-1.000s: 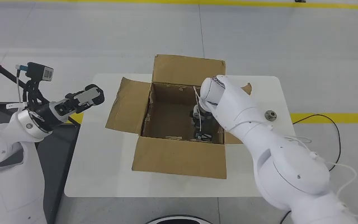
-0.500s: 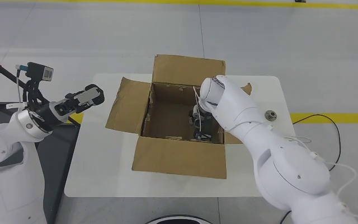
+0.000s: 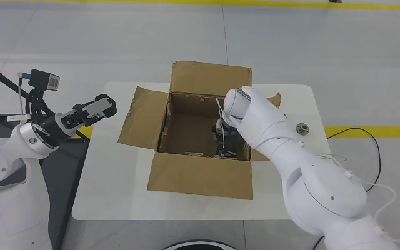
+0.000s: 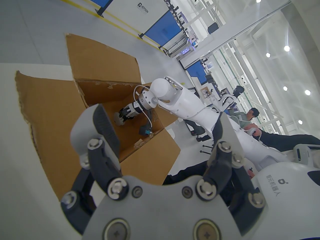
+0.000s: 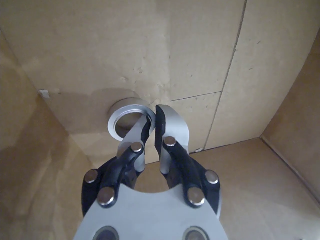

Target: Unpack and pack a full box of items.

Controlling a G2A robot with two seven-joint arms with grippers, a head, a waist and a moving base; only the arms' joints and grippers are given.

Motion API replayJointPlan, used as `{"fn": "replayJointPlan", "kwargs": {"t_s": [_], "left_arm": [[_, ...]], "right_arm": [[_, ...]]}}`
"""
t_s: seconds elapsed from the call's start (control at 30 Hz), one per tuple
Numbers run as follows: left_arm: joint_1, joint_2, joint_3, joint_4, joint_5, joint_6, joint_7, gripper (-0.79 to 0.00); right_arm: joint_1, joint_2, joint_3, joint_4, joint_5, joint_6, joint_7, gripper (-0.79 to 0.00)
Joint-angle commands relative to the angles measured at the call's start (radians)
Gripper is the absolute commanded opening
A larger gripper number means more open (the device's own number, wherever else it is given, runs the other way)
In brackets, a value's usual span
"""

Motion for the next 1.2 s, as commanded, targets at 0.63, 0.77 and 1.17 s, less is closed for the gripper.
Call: {"fn": "replayJointPlan", "kwargs": {"t_s": [0.63,0.77,1.17], "left_arm": [[0.0,0.0,0.0,0.0,0.0,0.0,0.0,0.0],[0.0,0.0,0.0,0.0,0.0,0.0,0.0,0.0],[0.0,0.0,0.0,0.0,0.0,0.0,0.0,0.0]], "right_arm": [[0.055,0.011,0.0,-0.008,0.0,0.006,-0.008,-0.785],[0.074,0.018,0.0,-0.013,0.0,0.029,-0.043,-0.785],[0.09,0.048,0.041,-0.004,0.113,0.112,-0.112,-0.785]]}}
